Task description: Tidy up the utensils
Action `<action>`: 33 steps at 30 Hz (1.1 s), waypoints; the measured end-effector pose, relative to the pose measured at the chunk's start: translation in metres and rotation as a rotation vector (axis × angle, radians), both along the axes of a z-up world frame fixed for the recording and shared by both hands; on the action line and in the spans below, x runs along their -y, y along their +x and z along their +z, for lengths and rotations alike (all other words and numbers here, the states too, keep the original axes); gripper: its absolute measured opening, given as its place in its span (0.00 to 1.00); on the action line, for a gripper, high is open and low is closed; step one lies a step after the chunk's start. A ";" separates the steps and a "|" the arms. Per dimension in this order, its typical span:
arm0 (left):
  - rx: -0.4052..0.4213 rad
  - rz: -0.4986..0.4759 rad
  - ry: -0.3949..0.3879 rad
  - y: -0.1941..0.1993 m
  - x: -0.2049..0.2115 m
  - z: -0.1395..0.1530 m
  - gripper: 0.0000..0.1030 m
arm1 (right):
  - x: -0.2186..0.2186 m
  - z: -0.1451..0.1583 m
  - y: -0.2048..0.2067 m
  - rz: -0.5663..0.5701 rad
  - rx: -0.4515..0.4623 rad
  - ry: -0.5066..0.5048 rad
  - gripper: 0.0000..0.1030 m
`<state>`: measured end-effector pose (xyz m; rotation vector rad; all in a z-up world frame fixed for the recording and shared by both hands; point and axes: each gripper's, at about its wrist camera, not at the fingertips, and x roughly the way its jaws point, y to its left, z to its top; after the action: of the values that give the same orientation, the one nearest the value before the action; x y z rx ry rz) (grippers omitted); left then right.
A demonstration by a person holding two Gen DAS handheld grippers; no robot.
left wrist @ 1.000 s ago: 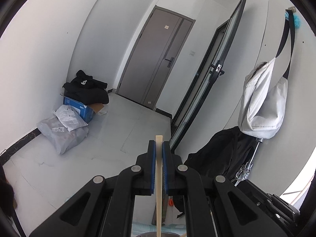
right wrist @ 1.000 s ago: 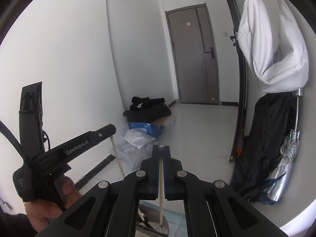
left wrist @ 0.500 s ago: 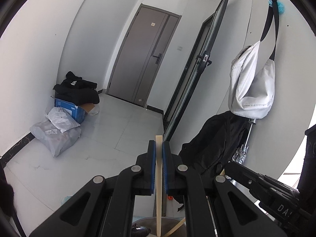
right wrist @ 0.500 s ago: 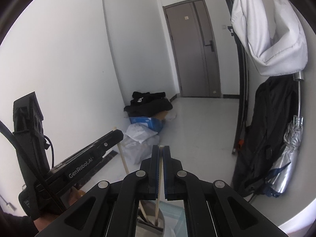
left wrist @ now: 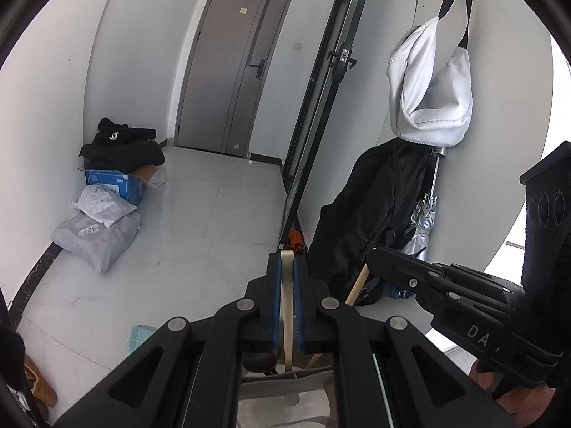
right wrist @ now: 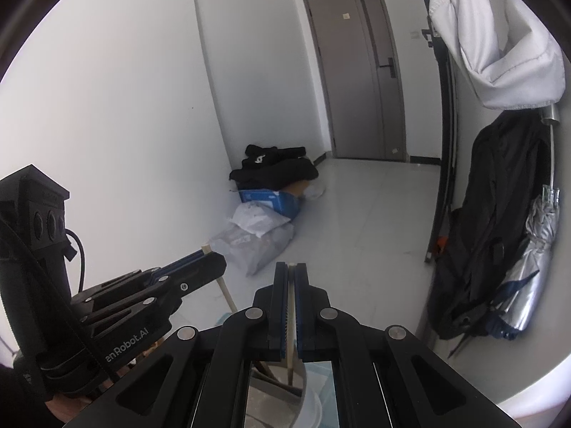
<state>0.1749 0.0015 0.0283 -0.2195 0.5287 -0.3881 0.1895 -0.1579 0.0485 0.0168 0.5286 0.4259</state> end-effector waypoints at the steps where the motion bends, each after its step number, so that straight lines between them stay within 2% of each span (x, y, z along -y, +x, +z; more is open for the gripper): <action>1: -0.018 -0.010 -0.001 0.000 -0.001 -0.001 0.04 | 0.000 -0.002 0.000 0.003 -0.011 0.001 0.03; 4: -0.066 -0.013 -0.004 -0.001 -0.004 -0.001 0.06 | 0.001 -0.011 0.002 0.026 -0.051 0.007 0.03; 6: -0.081 -0.004 -0.003 -0.003 -0.006 0.001 0.19 | 0.003 -0.014 -0.001 0.021 -0.061 0.001 0.06; 8: -0.075 0.008 -0.007 -0.008 -0.009 0.005 0.38 | 0.007 -0.015 -0.006 0.016 -0.069 0.008 0.06; 11: -0.061 0.045 0.030 -0.016 -0.010 0.014 0.52 | 0.016 -0.011 -0.016 -0.006 -0.066 0.031 0.08; 13: -0.061 0.057 0.041 -0.021 -0.010 0.020 0.54 | 0.023 -0.006 -0.023 -0.023 -0.065 0.052 0.14; 14: -0.064 0.064 0.047 -0.023 -0.012 0.022 0.60 | 0.027 -0.003 -0.027 -0.037 -0.062 0.062 0.19; 17: -0.056 0.100 0.052 -0.034 -0.016 0.031 0.71 | 0.035 0.004 -0.040 -0.062 -0.054 0.090 0.23; 19: -0.051 0.124 0.064 -0.045 -0.017 0.036 0.80 | 0.041 0.010 -0.052 -0.076 -0.044 0.106 0.31; 21: -0.040 0.148 0.067 -0.055 -0.020 0.040 0.81 | 0.043 0.014 -0.064 -0.082 -0.032 0.111 0.33; 23: -0.044 0.181 0.078 -0.062 -0.023 0.044 0.88 | 0.044 0.017 -0.076 -0.090 -0.021 0.107 0.35; 28: -0.043 0.232 0.048 -0.083 -0.032 0.050 0.95 | 0.049 0.023 -0.109 -0.114 0.002 0.122 0.47; 33: -0.016 0.240 0.076 -0.105 -0.029 0.054 0.97 | 0.053 0.022 -0.138 -0.132 0.007 0.140 0.59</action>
<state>0.0704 0.0306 0.0818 -0.2099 0.5257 -0.1325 0.0515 -0.2108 0.0701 0.1837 0.4869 0.3332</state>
